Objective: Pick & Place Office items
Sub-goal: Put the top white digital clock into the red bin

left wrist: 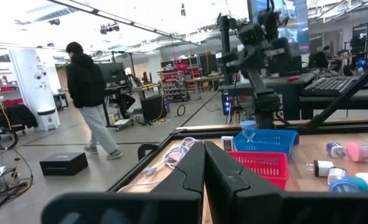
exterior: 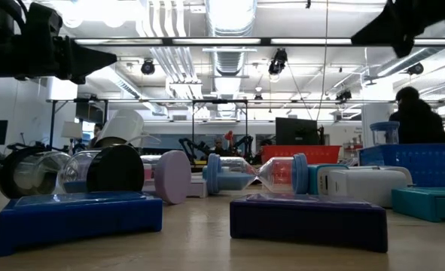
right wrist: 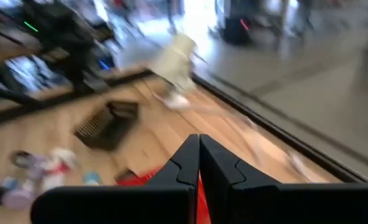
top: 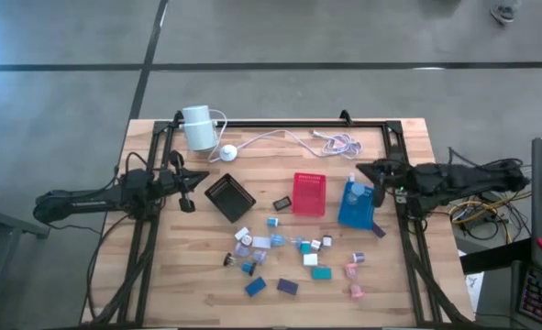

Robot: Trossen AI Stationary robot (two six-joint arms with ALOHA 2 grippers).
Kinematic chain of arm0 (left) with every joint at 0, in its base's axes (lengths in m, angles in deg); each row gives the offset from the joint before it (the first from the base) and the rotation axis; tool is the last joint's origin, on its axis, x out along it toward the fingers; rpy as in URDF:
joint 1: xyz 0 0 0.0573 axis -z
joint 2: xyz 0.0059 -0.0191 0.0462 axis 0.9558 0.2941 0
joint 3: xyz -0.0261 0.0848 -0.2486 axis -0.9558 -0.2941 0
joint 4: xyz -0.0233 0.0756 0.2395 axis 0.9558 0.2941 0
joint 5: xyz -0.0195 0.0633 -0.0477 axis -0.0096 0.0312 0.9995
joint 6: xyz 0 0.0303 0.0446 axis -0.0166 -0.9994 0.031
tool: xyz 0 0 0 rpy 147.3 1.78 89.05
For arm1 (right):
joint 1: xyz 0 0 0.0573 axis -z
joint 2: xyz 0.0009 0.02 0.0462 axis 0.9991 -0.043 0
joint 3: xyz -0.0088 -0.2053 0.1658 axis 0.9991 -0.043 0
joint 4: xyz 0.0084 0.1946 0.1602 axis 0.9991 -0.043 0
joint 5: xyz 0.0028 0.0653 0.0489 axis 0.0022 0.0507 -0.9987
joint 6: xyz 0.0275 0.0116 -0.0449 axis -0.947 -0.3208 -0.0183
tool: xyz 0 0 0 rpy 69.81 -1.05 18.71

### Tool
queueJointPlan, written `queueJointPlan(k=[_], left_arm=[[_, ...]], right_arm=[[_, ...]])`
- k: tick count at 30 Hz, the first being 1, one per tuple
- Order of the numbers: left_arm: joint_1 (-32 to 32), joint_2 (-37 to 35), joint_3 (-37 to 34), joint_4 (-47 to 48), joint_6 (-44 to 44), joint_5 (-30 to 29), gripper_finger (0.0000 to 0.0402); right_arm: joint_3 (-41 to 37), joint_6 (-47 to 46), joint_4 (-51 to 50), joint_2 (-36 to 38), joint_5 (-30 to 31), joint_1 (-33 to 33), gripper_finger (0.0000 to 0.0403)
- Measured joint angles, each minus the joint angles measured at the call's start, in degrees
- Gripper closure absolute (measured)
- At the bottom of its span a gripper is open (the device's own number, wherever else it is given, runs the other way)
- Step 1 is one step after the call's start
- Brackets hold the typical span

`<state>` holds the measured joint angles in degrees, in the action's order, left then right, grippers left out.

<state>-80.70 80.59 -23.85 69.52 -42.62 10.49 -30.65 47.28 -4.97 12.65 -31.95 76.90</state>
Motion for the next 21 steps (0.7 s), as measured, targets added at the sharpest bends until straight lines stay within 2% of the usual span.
queueJointPlan(k=[5, 12, 17, 21], left_arm=[[0.00, 0.00, 0.00, 0.09, 0.01, 0.00, 0.0392], [-0.01, 0.00, -0.01, 0.02, 0.01, -0.02, 0.0392], [0.00, 0.02, 0.00, -0.09, 0.02, -0.02, 0.0392], [0.01, 0.02, -0.01, -0.09, 0.04, -0.02, 0.0392]], right_arm=[[12.00, -8.63, -20.28, -8.35, 0.71, 0.84, 0.0394], [21.36, -13.17, -34.10, -17.10, -0.84, 2.52, 0.0394], [29.97, -12.74, -45.81, -25.11, -7.24, 10.95, 0.0394], [35.38, -6.10, -47.15, -30.93, -14.50, 20.63, 0.0394]])
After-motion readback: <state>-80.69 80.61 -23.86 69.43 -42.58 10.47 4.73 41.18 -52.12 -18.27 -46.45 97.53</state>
